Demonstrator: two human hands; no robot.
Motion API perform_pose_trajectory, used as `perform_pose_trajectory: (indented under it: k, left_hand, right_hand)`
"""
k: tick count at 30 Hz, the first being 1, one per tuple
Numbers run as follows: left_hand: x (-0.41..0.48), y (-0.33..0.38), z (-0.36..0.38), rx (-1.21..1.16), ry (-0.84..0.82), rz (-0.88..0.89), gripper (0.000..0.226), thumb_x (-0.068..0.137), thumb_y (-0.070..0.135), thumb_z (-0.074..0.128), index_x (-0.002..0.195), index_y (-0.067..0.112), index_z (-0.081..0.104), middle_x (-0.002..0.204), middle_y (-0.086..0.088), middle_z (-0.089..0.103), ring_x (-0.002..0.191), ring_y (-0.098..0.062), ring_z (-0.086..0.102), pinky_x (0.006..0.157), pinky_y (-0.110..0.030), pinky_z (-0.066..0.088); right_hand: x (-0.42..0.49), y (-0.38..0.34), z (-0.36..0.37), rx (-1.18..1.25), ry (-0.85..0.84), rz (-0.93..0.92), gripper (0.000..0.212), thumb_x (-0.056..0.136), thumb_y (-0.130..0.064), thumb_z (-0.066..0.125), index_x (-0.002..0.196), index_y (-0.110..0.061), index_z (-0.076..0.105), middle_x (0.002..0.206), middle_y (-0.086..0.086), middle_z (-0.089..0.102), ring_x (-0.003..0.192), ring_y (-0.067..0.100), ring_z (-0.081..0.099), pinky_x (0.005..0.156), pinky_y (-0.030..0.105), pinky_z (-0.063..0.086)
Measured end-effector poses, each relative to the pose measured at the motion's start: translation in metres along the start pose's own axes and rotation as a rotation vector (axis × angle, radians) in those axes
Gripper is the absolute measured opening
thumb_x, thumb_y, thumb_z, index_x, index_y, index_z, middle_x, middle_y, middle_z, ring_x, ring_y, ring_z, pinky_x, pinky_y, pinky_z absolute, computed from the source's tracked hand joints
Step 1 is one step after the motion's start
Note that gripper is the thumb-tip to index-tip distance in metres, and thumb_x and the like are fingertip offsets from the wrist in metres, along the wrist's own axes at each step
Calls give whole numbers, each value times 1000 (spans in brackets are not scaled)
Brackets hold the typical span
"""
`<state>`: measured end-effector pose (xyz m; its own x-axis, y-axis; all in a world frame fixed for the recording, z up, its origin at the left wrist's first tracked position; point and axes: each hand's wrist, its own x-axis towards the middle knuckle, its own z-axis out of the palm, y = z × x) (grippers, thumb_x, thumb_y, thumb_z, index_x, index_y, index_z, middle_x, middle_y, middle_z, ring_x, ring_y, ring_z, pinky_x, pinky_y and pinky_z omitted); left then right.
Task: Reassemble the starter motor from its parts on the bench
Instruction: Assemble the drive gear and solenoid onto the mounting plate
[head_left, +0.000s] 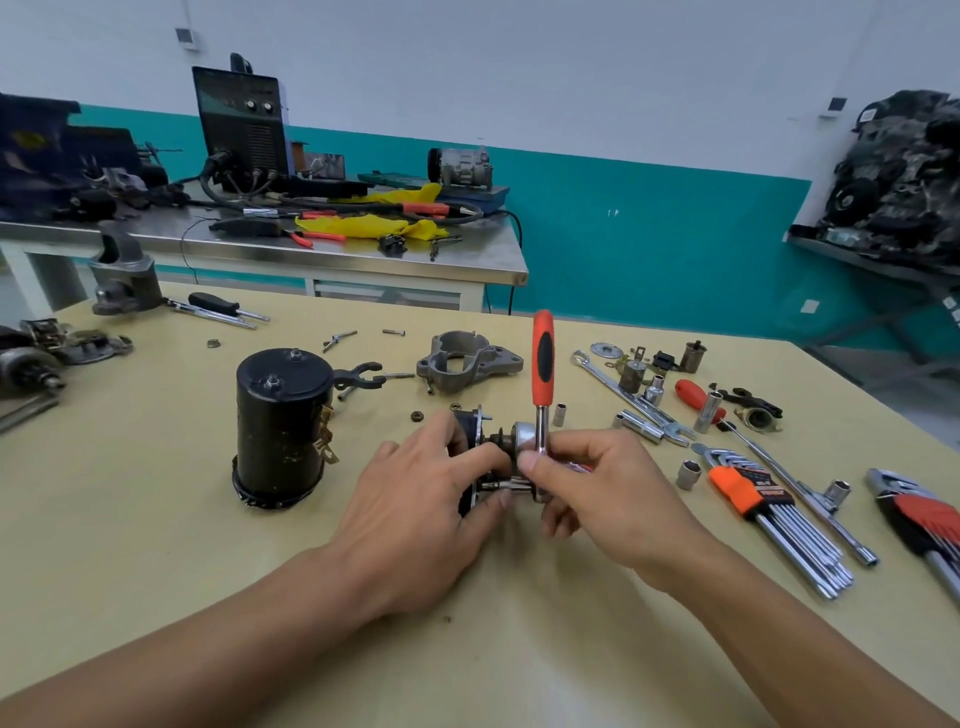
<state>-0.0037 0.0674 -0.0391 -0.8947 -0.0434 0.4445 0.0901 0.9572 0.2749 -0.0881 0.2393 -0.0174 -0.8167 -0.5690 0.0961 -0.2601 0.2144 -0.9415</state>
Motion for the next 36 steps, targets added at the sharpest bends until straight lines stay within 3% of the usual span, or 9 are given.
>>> perform_pose_trajectory:
  k: [4, 7, 12, 16, 20, 23, 26, 31, 36]
  left_hand:
    - [1, -6, -4, -2, -37, -45, 27, 97, 58, 40, 115, 44, 55, 97, 14, 32, 82, -2, 35, 72, -32, 26]
    - [1, -10, -6, -40, -43, -47, 28, 97, 56, 38, 112, 44, 56, 99, 14, 34, 84, 4, 38, 68, -28, 26]
    - [1, -17, -8, -41, -81, 0, 30, 92, 65, 46, 117, 49, 51, 102, 15, 32, 83, 11, 38, 64, -12, 21]
    - [0, -15, -9, -56, -52, 15, 33, 89, 67, 41, 117, 53, 49, 103, 16, 34, 79, 13, 37, 63, -13, 19]
    - [-1, -15, -9, -34, -72, 22, 30, 94, 64, 42, 120, 52, 53, 106, 15, 32, 82, 14, 34, 69, -29, 25]
    - [-1, -16, -8, -49, -83, 6, 29, 97, 62, 45, 121, 50, 56, 105, 18, 29, 87, 21, 31, 69, -30, 24]
    - [0, -17, -8, -64, -80, 5, 27, 96, 60, 45, 118, 49, 57, 105, 17, 30, 89, 24, 32, 66, -21, 23]
    - [0, -16, -10, -87, -84, -2, 31, 93, 65, 44, 117, 49, 57, 105, 18, 33, 85, 18, 37, 65, -11, 18]
    - [2, -19, -11, -98, -107, 0, 26, 91, 65, 51, 112, 50, 56, 105, 18, 32, 86, 15, 37, 67, -11, 19]
  right_hand:
    - [-3, 3, -3, -78, -86, -181, 25, 87, -5, 74, 103, -23, 78, 96, -4, 71, 77, 23, 72, 71, 39, 62]
    - [-1, 8, -3, -251, -67, -382, 31, 79, -2, 80, 104, -21, 80, 102, 1, 66, 93, 17, 67, 77, 35, 59]
    - [-4, 5, 9, 27, -116, -128, 8, 89, -19, 72, 92, -22, 79, 82, 3, 74, 72, 25, 74, 64, 28, 59]
    - [1, 3, 20, 135, 1, 85, 31, 95, -36, 61, 92, -8, 73, 64, 8, 69, 50, 29, 68, 43, 25, 50]
    - [-3, 2, 4, -1, -110, -89, 10, 90, -22, 71, 97, -19, 77, 81, 5, 76, 56, 28, 69, 52, 29, 56]
    - [-3, 3, -4, -120, -130, -272, 34, 80, -3, 80, 99, -31, 79, 87, 1, 77, 73, 18, 71, 71, 36, 60]
    - [-2, 6, -1, -116, -130, -325, 44, 75, 7, 80, 99, -31, 80, 90, -4, 78, 81, 10, 73, 77, 26, 58]
    - [-4, 5, 9, 55, -134, -53, 10, 86, -29, 71, 84, -21, 78, 78, 5, 76, 62, 26, 73, 51, 21, 51]
    - [-2, 9, 14, -77, -138, 76, 46, 82, -56, 59, 79, -12, 70, 68, 7, 73, 41, 20, 61, 39, 19, 38]
